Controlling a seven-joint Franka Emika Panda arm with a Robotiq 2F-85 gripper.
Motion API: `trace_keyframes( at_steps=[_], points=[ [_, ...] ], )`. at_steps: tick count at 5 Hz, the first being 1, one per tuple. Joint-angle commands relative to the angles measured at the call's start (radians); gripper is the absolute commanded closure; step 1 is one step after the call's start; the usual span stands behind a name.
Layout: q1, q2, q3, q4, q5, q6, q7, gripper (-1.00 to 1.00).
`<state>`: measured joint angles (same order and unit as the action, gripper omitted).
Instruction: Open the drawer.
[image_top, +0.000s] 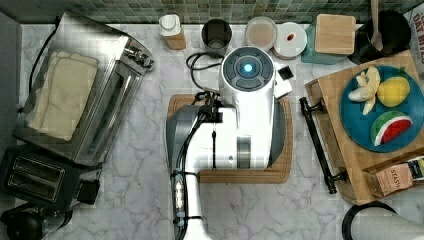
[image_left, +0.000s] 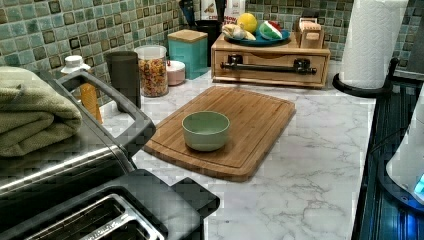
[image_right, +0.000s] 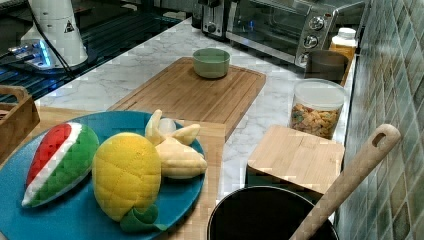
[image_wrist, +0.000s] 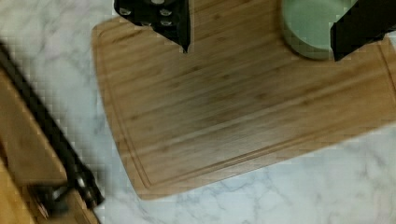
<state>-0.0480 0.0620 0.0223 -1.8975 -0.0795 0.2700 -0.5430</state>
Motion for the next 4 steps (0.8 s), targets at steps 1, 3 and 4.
trace_keyframes(
  at_steps=[1,3,4],
  points=[
    [-0.071,-0.098,-0.052,-0.205,-0.074,0.200,-0.388,-1.00],
    [-0.113,-0.111,-0.077,-0.314,-0.154,0.328,-0.519,-1.00],
    [-0.138,-0.133,-0.105,-0.407,-0.162,0.468,-0.577,-1.00]
  ],
)
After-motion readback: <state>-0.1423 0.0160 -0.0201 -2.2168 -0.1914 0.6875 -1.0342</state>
